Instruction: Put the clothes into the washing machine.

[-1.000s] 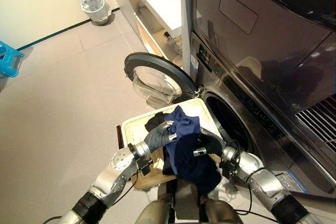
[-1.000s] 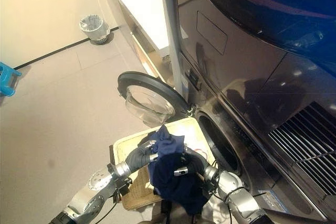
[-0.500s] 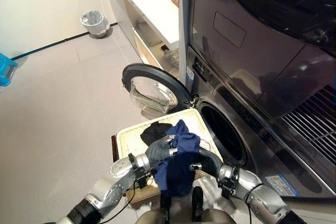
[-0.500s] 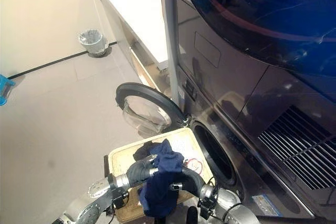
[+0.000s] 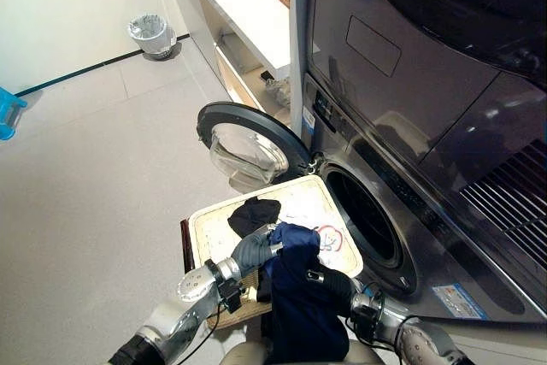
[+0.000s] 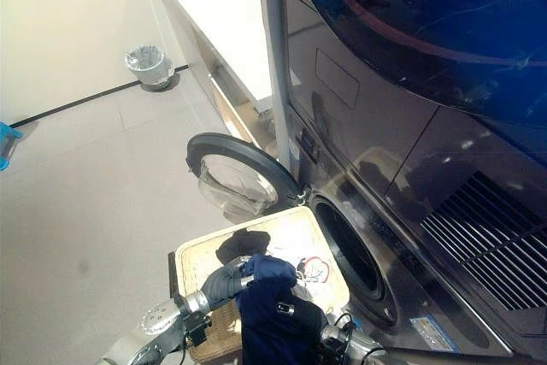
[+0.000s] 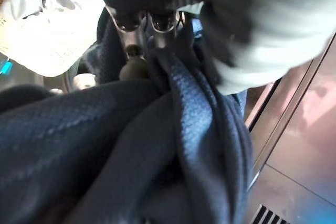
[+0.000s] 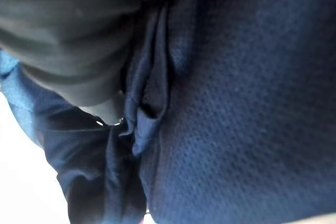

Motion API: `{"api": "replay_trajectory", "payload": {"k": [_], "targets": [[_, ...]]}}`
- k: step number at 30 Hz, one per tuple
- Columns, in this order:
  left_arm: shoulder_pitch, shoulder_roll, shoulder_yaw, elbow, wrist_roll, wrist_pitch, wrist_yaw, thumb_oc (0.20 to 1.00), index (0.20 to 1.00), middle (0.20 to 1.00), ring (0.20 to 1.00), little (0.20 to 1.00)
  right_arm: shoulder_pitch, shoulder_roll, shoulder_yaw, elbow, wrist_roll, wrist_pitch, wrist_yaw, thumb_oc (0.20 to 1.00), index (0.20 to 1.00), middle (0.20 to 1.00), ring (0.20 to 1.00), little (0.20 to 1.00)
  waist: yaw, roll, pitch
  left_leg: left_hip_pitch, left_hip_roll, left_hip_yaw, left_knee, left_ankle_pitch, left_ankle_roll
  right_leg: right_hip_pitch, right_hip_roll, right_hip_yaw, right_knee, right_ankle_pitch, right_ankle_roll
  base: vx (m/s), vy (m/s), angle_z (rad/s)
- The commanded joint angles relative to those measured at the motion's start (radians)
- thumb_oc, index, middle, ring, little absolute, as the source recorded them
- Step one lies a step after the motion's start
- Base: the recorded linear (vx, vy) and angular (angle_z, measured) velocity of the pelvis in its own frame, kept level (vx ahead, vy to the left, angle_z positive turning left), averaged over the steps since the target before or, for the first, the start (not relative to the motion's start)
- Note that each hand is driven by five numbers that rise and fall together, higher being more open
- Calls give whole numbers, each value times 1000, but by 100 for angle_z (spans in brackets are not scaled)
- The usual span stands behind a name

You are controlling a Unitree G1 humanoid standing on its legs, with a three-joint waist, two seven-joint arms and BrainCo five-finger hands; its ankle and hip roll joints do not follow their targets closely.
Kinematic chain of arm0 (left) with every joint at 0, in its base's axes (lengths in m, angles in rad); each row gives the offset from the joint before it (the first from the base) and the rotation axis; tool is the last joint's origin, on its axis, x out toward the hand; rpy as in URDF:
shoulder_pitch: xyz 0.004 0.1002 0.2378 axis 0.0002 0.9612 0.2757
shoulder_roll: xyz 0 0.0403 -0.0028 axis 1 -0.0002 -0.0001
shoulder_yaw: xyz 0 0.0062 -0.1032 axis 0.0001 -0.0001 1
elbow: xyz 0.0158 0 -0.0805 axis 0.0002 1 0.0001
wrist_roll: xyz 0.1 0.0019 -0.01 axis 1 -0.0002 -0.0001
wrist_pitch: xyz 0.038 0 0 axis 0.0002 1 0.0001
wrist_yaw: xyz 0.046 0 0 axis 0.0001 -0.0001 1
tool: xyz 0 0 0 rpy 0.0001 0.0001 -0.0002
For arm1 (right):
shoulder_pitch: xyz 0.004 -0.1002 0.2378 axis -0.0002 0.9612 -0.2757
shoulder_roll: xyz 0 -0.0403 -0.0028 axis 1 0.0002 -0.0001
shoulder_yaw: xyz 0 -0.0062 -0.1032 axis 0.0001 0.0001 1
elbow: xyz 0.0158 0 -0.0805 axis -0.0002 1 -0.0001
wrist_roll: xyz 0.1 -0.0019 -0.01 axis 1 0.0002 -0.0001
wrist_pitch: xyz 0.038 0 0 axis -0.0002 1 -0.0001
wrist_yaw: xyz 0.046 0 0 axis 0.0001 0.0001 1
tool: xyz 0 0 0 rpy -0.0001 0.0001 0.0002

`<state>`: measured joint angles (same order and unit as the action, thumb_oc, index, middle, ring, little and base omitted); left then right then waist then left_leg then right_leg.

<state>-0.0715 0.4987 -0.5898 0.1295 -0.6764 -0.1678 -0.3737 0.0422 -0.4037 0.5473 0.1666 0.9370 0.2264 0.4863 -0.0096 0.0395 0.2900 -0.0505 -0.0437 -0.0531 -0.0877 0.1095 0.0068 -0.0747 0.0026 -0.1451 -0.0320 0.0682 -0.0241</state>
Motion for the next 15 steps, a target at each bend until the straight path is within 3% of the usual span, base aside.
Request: {"api": "replay_trajectory", "payload": {"k": [1,2,4,5,8,9,15], "targets": [[-49,-42,2,-8,71,-94,53,200,200,200,200,200,0,48,84,-89,45,18,49,200,200,200,200,200,13,-43,9,-45,-45,50,36,1,45,-22,-60,73,1,75,111,0,0,0],[-50,-47,5,-1,91,-101,74,200,200,200,200,200,2,54,86,-85,53,28,50,200,200,200,200,200,13,-43,10,-47,-46,49,37,2,46,-24,-60,74,2,75,111,0,0,0],[-53,-57,10,11,178,-115,159,385,385,385,385,385,6,66,88,-71,74,59,57,200,200,200,200,200,15,-44,13,-51,-46,50,43,2,47,-24,-62,74,3,74,110,0,0,0],[-55,-57,10,12,199,-119,180,376,376,376,376,376,7,66,89,-71,76,68,62,200,200,200,200,200,16,-45,14,-53,-45,50,46,2,46,-24,-62,74,5,73,110,0,0,0],[-62,-56,9,21,249,-119,230,548,548,548,548,548,10,65,100,-58,75,94,105,200,200,200,200,200,18,-48,21,-58,-44,52,53,0,46,-25,-63,73,9,70,108,0,0,0],[-65,-55,8,24,270,-107,252,1000,1000,1000,1000,1000,8,65,103,-53,79,116,123,200,200,200,200,200,19,-49,24,-60,-44,52,56,0,46,-26,-62,73,12,68,108,0,0,0],[-77,-67,8,75,327,-35,412,1000,1000,1000,1000,1000,0,81,108,-47,179,200,164,200,200,200,200,200,19,-53,39,-68,-45,48,65,3,46,-31,-59,75,26,63,105,0,0,0]]}}
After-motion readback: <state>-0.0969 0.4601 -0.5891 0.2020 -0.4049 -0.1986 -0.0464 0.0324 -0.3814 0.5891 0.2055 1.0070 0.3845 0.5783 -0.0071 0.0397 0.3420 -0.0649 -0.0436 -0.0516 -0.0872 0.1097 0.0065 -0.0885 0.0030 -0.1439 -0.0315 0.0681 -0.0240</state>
